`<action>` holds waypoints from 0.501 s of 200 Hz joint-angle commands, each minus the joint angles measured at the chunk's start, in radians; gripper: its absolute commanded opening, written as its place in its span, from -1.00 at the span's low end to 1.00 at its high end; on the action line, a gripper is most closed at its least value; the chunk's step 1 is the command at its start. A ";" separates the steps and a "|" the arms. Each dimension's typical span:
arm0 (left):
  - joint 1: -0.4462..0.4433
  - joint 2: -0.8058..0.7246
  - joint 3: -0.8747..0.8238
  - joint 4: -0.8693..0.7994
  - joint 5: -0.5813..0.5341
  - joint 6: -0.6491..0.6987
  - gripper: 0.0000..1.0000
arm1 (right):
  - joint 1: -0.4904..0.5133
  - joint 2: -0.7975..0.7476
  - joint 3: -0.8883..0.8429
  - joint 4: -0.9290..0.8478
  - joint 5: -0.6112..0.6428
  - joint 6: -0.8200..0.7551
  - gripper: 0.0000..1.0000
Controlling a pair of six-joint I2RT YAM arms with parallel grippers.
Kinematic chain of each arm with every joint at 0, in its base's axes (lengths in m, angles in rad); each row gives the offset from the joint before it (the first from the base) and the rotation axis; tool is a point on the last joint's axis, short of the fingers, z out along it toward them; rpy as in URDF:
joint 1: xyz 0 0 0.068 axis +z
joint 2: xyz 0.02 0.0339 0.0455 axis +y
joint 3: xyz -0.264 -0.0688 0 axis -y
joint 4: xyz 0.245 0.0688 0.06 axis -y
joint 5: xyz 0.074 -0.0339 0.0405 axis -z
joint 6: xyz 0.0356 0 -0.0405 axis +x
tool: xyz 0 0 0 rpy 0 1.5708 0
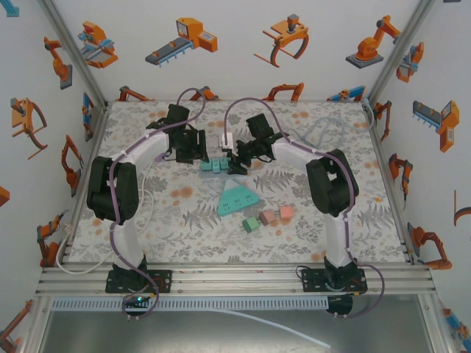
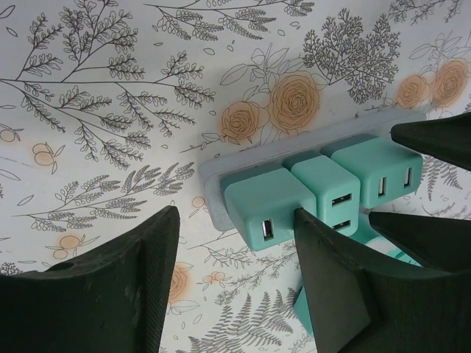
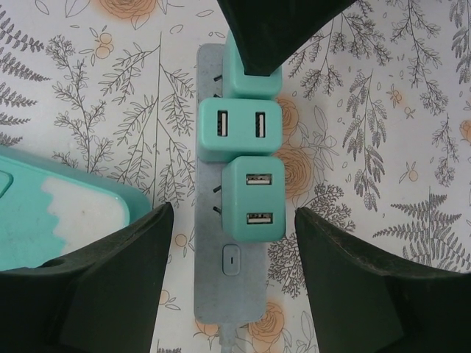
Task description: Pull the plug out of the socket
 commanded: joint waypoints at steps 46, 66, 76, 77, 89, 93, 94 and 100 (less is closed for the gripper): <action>-0.020 0.054 -0.049 -0.108 -0.076 0.063 0.20 | 0.018 0.082 0.080 -0.034 -0.006 -0.013 0.14; -0.025 0.051 -0.055 -0.108 -0.080 0.065 0.20 | 0.020 0.102 0.097 -0.049 0.003 -0.021 0.01; -0.026 0.048 -0.061 -0.108 -0.080 0.066 0.19 | 0.020 0.104 0.101 -0.050 0.006 -0.022 -0.09; -0.026 0.049 -0.061 -0.108 -0.080 0.066 0.19 | 0.020 0.104 0.101 -0.050 0.005 -0.022 -0.10; -0.030 0.047 -0.068 -0.108 -0.079 0.068 0.19 | 0.021 0.106 0.108 -0.055 0.005 -0.022 -0.22; -0.030 0.046 -0.071 -0.109 -0.078 0.070 0.19 | 0.021 0.107 0.111 -0.059 0.006 -0.022 -0.26; -0.030 0.045 -0.072 -0.109 -0.078 0.070 0.19 | 0.021 0.108 0.112 -0.061 0.006 -0.022 -0.27; -0.034 0.043 -0.078 -0.108 -0.076 0.071 0.20 | 0.022 0.108 0.118 -0.067 0.007 -0.023 -0.32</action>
